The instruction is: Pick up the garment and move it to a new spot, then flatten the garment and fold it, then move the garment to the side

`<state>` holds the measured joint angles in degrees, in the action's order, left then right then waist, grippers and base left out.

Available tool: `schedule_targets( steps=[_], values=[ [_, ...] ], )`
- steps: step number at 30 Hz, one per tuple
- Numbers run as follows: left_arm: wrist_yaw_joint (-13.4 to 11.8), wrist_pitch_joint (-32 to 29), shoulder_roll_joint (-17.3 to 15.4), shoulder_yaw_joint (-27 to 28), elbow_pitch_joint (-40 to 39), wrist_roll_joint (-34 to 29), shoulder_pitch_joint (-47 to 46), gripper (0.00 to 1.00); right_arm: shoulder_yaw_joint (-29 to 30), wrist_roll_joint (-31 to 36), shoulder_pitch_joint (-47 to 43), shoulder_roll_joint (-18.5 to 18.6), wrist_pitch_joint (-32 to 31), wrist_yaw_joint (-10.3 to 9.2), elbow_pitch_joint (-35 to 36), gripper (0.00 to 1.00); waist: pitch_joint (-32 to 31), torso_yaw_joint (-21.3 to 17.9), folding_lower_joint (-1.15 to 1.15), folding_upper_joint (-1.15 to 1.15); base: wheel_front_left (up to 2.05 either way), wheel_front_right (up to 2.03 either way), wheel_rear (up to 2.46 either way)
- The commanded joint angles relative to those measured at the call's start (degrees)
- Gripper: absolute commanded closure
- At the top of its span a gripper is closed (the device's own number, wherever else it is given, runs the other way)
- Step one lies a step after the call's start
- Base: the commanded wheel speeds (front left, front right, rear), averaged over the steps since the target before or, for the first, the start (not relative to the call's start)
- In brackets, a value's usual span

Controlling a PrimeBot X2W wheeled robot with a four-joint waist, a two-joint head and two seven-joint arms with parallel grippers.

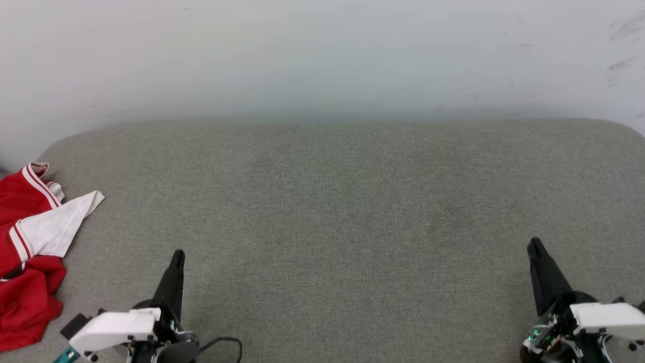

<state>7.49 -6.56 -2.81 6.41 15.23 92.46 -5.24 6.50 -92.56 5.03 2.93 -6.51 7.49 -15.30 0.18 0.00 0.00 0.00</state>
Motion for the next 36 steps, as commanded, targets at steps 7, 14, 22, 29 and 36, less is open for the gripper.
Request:
schedule_targets(
  steps=[7,14,22,29,36],
  values=[
    [0.0,1.65,-0.01,-1.76,-1.95,-0.25,-0.21,0.0,-1.39,0.97,-0.33,0.01,1.79,0.0,1.95,0.0,0.05,0.02,0.0,0.0,0.0,0.0,0.0],
    [0.0,3.53,-0.06,-3.59,-4.41,-0.76,-0.13,0.0,-2.85,2.52,-0.65,0.24,3.78,0.0,3.89,0.0,0.04,0.13,0.0,0.0,0.0,0.0,0.0],
    [0.0,6.11,-0.88,-6.58,-7.31,-3.49,-0.31,0.0,-4.17,8.2,-0.79,0.55,6.13,0.0,5.69,0.0,0.02,0.33,0.0,0.0,0.0,0.0,0.0],
    [0.0,7.77,-0.81,-7.09,-9.55,-9.82,-0.26,0.0,-4.17,16.17,-0.98,0.28,7.75,0.0,7.06,0.0,0.01,0.47,0.0,0.0,0.0,0.0,0.0],
    [0.0,9.27,-0.56,-8.02,-10.78,-17.37,-0.24,0.0,-4.12,26.64,-1.16,0.12,9.29,0.0,8.34,0.0,-0.05,0.62,0.0,0.0,0.0,0.0,0.0]
  ],
)
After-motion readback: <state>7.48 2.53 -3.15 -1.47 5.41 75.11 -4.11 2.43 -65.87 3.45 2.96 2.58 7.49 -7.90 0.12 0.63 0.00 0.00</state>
